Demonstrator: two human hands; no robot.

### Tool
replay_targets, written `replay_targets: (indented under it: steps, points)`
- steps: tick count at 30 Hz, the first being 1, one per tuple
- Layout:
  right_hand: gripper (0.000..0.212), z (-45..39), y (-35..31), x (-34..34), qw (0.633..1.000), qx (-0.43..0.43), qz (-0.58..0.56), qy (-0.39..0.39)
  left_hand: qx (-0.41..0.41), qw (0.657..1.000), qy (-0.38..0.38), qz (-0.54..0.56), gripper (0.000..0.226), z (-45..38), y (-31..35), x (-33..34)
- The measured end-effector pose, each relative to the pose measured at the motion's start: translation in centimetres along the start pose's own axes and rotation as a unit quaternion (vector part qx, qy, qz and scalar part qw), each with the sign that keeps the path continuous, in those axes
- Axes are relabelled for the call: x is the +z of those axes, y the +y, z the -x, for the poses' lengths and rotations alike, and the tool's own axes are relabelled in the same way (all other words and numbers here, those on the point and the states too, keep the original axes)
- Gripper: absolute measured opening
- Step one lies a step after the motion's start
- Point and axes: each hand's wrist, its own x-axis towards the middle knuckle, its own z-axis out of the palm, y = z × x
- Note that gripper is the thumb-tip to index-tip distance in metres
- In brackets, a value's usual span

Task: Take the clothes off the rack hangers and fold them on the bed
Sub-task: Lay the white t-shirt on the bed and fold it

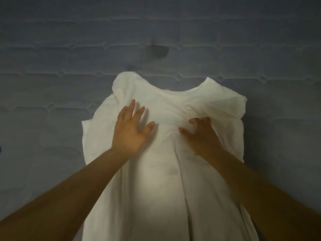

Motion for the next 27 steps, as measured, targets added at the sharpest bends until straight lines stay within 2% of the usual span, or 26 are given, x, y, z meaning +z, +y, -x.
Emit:
replay_targets:
  steps: [2, 4, 7, 10, 13, 15, 18, 22, 23, 25, 27]
  points:
    - [0.049, 0.3, 0.0, 0.2, 0.999, -0.018, 0.025, 0.037, -0.011, 0.998, 0.052, 0.021, 0.059, 0.4, -1.8, -0.8]
    - [0.042, 0.6, -0.2, 0.5, 0.997, -0.042, 0.046, 0.042, -0.04, 0.993, 0.1, 0.042, 0.052, 0.7, -3.7, -1.4]
    - [0.033, 1.0, -1.5, 1.1, 0.995, -0.076, 0.041, 0.05, -0.136, 0.972, 0.173, 0.085, 0.044, 1.4, -6.0, -2.2]
    - [0.029, 0.9, -4.8, 2.0, 0.989, -0.128, 0.049, 0.049, -0.289, 0.918, 0.215, 0.165, 0.047, 2.3, -9.0, -3.2]
    - [0.026, 0.2, -8.6, 3.2, 0.976, -0.199, 0.067, 0.05, -0.404, 0.856, 0.194, 0.256, 0.049, 3.3, -11.2, -3.8]
    - [0.026, -0.3, -11.6, 4.5, 0.967, -0.235, 0.091, 0.037, -0.404, 0.858, 0.142, 0.283, 0.05, 4.3, -12.0, -3.8]
    - [0.029, -0.8, -15.4, 6.7, 0.949, -0.284, 0.136, -0.005, -0.376, 0.888, 0.055, 0.26, 0.054, 5.6, -12.4, -3.2]
    - [0.035, -1.6, -19.2, 9.5, 0.924, -0.324, 0.196, -0.052, -0.372, 0.888, -0.005, 0.271, 0.032, 6.0, -13.7, -2.5]
    - [0.035, -1.8, -20.0, 10.1, 0.925, -0.322, 0.191, -0.058, -0.356, 0.898, -0.019, 0.257, 0.024, 5.9, -14.0, -2.6]
    - [0.036, -2.3, -21.3, 11.3, 0.928, -0.321, 0.176, -0.062, -0.3, 0.924, -0.023, 0.236, 0.023, 5.9, -14.4, -2.9]
    - [0.037, -2.9, -22.2, 12.4, 0.925, -0.329, 0.171, -0.08, -0.249, 0.937, 0.006, 0.244, 0.026, 6.0, -14.8, -3.3]
